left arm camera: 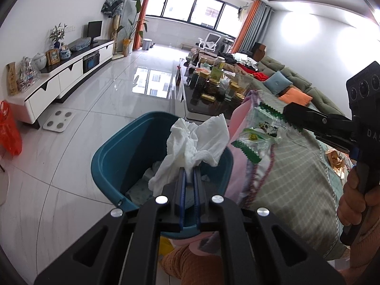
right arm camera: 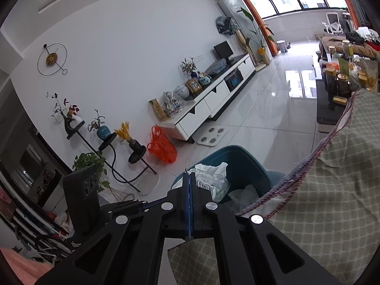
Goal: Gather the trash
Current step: 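Carry the tissue and plastic bag to the teal bin with both tools, then open both tools over the teal bin to drop the tissue and bag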
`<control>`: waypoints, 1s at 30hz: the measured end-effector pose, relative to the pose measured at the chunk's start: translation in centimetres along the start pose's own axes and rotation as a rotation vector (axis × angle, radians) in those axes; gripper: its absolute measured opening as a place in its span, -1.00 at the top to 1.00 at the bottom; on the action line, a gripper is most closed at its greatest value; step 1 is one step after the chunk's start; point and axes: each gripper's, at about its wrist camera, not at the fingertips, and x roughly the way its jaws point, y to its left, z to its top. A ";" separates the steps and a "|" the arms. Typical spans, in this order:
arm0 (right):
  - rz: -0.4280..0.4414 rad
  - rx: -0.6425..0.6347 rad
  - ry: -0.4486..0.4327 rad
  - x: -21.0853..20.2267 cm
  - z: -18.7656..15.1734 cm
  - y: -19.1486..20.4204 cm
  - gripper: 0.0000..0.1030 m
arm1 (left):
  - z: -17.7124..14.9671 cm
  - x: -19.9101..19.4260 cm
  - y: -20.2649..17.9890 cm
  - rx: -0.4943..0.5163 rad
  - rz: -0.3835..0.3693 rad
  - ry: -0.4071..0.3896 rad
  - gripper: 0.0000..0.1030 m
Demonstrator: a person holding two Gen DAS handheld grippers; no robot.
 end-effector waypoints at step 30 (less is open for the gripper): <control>-0.039 0.086 0.100 3.2 -1.3 -2.0 0.79 | -0.1 3.3 0.8 -0.052 -0.012 0.037 0.23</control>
